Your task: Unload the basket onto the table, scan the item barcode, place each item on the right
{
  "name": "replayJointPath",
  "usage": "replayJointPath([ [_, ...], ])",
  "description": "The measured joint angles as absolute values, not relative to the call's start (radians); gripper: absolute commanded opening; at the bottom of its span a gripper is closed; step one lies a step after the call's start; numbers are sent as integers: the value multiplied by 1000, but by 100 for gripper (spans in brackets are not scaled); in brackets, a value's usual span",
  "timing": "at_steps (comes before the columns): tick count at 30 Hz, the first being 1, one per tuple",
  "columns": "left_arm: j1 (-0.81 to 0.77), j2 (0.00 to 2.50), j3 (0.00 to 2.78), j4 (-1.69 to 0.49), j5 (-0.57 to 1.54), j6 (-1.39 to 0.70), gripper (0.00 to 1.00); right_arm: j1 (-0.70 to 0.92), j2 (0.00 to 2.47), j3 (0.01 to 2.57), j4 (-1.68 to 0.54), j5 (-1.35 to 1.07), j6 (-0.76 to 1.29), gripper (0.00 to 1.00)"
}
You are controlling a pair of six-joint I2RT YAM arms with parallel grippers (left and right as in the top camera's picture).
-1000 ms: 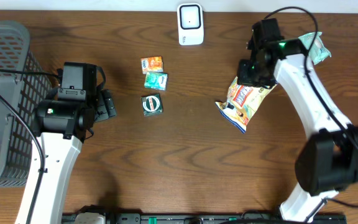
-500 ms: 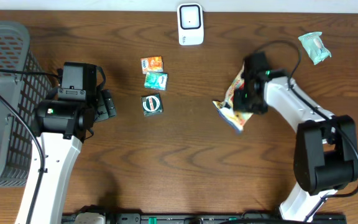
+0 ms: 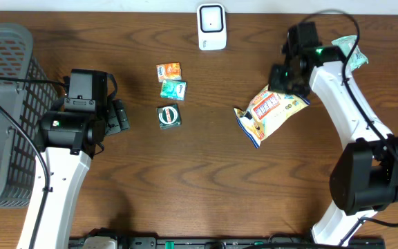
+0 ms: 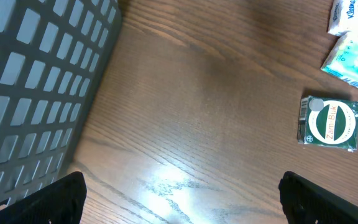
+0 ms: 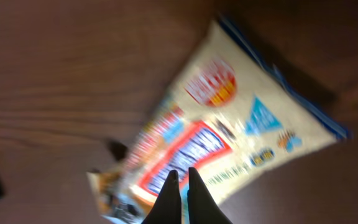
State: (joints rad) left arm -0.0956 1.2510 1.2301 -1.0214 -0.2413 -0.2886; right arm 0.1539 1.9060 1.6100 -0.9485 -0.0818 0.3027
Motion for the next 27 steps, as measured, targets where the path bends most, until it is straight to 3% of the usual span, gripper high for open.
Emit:
replayJointPath([
  [6, -96, 1251, 1230, -1022, -241, -289, 98, 196, 1903, 1582, -925, -103, 292, 1],
  [16, -96, 1251, 1230, -1021, -241, -289, 98, 292, 1931, 1262, -689, -116, 311, 1],
  [24, -96, 1251, 1230, -1021, -241, -289, 98, 259, 1942, 1344, -832, -121, 310, 2],
  [26, -96, 1251, 1230, -1022, -241, -289, 98, 239, 1950, 1403, -881, -115, 295, 13],
  [27, -96, 1251, 1230, -1021, -241, -289, 98, 224, 1955, 1456, -911, -115, 276, 29],
])
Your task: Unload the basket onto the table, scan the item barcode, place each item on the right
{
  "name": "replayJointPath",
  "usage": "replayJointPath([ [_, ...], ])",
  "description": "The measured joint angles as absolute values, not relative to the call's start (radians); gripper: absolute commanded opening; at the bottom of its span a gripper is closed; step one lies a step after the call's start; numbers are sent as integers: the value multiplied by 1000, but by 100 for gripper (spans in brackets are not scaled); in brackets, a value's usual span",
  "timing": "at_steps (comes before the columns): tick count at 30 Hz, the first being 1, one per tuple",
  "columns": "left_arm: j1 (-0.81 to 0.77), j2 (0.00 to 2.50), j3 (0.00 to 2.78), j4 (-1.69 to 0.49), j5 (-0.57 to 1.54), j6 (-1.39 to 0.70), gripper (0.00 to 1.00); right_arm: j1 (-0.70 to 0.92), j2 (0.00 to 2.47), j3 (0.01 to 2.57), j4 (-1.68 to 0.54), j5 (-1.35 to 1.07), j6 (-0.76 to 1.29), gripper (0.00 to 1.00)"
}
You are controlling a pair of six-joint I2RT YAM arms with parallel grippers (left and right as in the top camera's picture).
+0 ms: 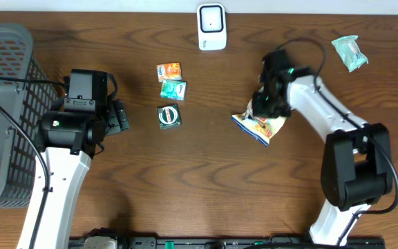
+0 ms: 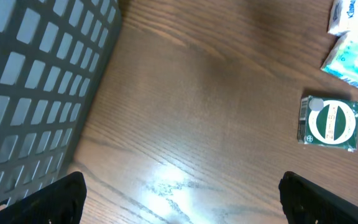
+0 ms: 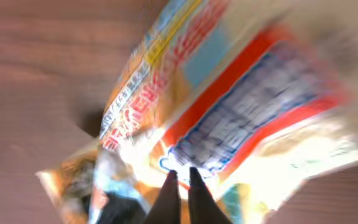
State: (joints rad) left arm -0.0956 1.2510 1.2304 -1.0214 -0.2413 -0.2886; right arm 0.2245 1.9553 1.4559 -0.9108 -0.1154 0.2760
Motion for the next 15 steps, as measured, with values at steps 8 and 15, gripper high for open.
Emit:
replayJointPath([
  [8, -96, 1251, 1230, -1021, -241, -289, 98, 75, 1955, 1637, -873, -120, 167, 71],
  [15, -96, 1251, 1230, -1022, -241, -289, 98, -104, 2007, 1637, -806, -262, -1, 89],
])
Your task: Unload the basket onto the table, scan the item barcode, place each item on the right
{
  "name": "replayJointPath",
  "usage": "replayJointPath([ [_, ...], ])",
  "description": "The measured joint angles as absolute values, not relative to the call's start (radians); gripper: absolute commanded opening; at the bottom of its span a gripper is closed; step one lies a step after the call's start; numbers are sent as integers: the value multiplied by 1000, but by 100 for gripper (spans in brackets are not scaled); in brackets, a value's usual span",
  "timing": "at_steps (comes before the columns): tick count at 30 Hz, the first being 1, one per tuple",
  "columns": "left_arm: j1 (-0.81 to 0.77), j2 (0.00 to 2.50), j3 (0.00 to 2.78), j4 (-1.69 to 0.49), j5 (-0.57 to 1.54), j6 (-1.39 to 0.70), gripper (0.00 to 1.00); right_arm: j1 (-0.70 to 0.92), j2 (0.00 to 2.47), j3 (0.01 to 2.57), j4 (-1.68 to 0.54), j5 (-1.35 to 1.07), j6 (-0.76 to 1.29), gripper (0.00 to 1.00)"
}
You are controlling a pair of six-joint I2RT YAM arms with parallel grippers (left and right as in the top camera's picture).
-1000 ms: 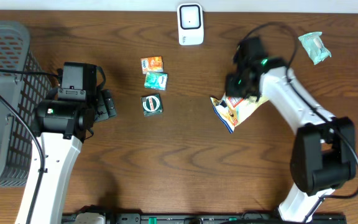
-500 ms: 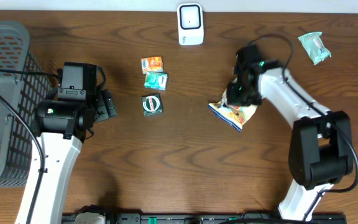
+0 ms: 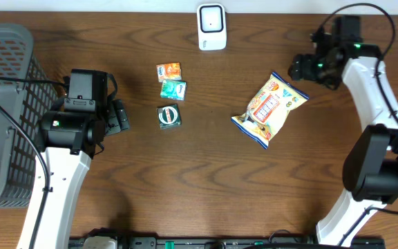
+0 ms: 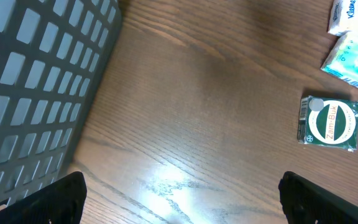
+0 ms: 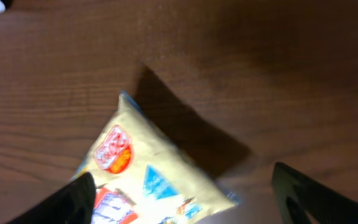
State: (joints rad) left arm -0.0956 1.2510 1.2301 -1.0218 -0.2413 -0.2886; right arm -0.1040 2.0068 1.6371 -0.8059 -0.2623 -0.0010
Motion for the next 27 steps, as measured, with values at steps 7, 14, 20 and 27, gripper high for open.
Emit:
replayJointPath([
  [7, -96, 1251, 1230, -1022, -241, -289, 98, -128, 2146, 1637, -782, -461, -94, 94],
  [14, -96, 1251, 1230, -1022, -241, -289, 98, -127, 2223, 1638, -817, -596, -160, 83],
  [20, -96, 1251, 1230, -1021, -241, -289, 98, -126, 2241, 1640, -958, -646, -244, 74],
  [27, -96, 1251, 1230, -1022, -241, -289, 98, -107, 2245, 1624, -1031, -678, -361, 64],
])
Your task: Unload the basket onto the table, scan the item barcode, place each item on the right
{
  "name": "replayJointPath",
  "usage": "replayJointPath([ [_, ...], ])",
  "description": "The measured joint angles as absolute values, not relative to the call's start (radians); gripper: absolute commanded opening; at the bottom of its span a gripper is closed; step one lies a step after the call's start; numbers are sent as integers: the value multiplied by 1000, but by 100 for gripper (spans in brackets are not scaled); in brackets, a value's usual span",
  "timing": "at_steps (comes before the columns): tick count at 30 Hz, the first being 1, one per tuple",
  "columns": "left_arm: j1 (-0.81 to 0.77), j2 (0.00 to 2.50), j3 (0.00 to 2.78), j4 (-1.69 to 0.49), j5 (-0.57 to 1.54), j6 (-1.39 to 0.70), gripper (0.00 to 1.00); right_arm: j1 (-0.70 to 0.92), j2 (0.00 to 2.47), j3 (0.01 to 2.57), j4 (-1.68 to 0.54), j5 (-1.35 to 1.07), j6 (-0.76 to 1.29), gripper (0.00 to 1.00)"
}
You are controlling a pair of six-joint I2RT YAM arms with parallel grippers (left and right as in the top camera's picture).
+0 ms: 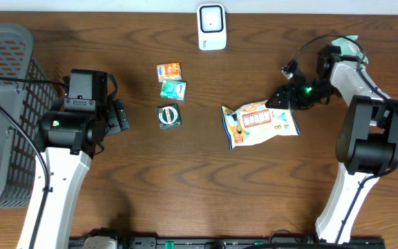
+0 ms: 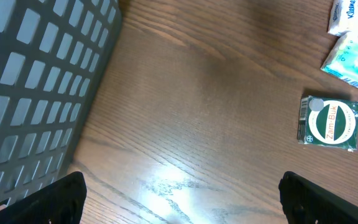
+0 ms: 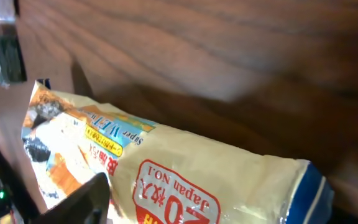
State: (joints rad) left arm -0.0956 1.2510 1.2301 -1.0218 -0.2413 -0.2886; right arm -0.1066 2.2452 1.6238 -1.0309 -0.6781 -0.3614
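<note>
A yellow snack bag point(image 1: 260, 123) with red and blue print lies flat on the wooden table point(image 1: 206, 180), its long side left to right. No barcode shows on its upper face. My right gripper point(image 1: 287, 97) is low at the bag's back right corner. In the right wrist view the bag point(image 3: 185, 168) fills the space by the gripper point(image 3: 191, 208); one finger point(image 3: 86, 199) shows wide at the left, so it stands open. The white scanner point(image 1: 211, 26) stands at the back middle. My left gripper point(image 2: 179, 205) is open over bare wood.
Three small packets lie left of centre: orange point(image 1: 169, 70), light green point(image 1: 173, 88) and dark green point(image 1: 169, 116), the last also in the left wrist view point(image 2: 329, 123). A grey basket point(image 1: 2, 111) fills the left edge. A green packet point(image 1: 351, 50) lies at the back right.
My right gripper has come down from the back right to the bag's back right corner. The bag has turned to lie more level and sits further left. The left arm is unchanged.
My right gripper was shut on the bag at the right of the table. Then it held the bag, crumpled, nearer the middle. After that the bag lay loose and the gripper stood open behind it. Now the gripper is open against the turned bag.
</note>
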Motion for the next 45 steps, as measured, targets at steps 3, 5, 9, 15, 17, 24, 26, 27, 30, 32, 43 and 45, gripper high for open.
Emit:
replayJointPath([
  [3, -96, 1251, 1230, -1021, -241, -288, 98, -92, 2247, 1609, -1058, -692, -379, 64],
  [5, -96, 1251, 1230, -1021, -241, -289, 98, -83, 2247, 1600, -1064, -702, -383, 62],
  [9, -96, 1251, 1230, -1022, -241, -289, 98, -63, 2248, 1569, -1056, -714, -392, 1],
  [15, -96, 1251, 1230, -1022, -241, -289, 98, -41, 2257, 1537, -1054, -747, -369, 1],
  [17, -96, 1251, 1230, -1021, -241, -289, 98, -41, 2260, 1538, -1054, -780, -361, 1],
  [24, -96, 1251, 1230, -1021, -241, -288, 98, -63, 2271, 1603, -1070, -970, -348, 1],
  [26, -96, 1251, 1230, -1021, -241, -289, 98, -82, 2260, 1637, -1063, -1030, -344, 1],
  [27, -96, 1251, 1230, -1021, -241, -289, 97, -91, 2249, 1650, -1062, -1052, -340, 1],
  [30, -96, 1251, 1230, -1022, -241, -289, 98, -119, 2184, 1687, -1061, -1085, -324, 1],
  [32, -96, 1251, 1230, -1022, -241, -289, 98, -136, 2109, 1712, -1057, -1082, -314, 1],
  [43, -96, 1251, 1230, -1021, -241, -289, 98, -117, 1743, 1752, -1026, -600, -100, 1],
  [45, -96, 1251, 1230, -1022, -241, -289, 98, -72, 1723, 1752, -1037, -394, -35, 1],
])
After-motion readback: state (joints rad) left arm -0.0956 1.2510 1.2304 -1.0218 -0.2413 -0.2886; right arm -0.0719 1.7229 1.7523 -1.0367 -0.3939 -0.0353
